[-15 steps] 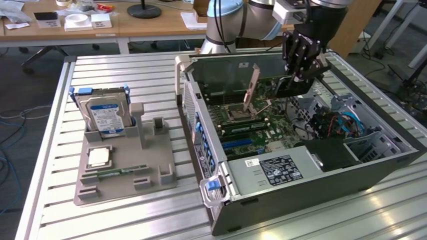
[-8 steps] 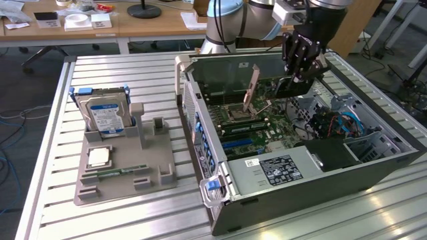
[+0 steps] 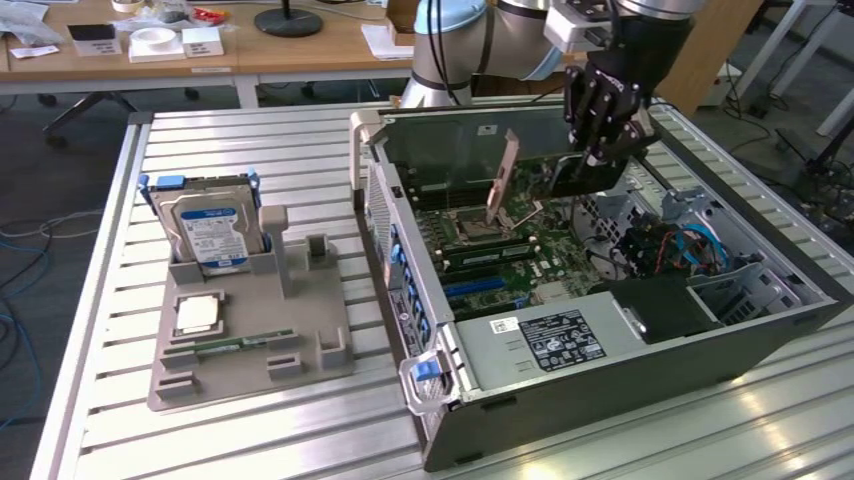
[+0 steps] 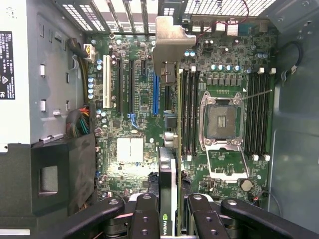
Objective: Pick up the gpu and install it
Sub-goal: 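Insert the gpu into the slot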
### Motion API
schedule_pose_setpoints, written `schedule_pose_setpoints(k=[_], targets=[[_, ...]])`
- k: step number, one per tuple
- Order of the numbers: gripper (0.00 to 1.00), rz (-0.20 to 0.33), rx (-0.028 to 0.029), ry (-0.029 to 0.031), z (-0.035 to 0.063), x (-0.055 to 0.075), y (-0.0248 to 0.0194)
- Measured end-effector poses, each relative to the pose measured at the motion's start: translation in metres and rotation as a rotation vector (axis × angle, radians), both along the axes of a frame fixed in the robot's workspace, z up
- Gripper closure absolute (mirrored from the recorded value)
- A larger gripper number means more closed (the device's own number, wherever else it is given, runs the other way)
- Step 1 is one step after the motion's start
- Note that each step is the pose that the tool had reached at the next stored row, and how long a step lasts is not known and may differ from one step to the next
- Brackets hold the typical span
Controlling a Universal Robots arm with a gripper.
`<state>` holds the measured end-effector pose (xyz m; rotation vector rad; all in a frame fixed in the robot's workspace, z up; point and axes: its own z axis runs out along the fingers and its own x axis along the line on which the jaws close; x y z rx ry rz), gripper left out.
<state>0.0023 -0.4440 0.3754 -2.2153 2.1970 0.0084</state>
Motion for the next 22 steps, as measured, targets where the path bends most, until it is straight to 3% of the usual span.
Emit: schedule_pose_setpoints(k=[7,22], targets=[[0.73,0.000,0.0000,-0.0073,-0.0042,-0.002,0.0000],[0.73,-0.005,-0.0002,-0.0074,-0.0093,-0.016,0.0000]])
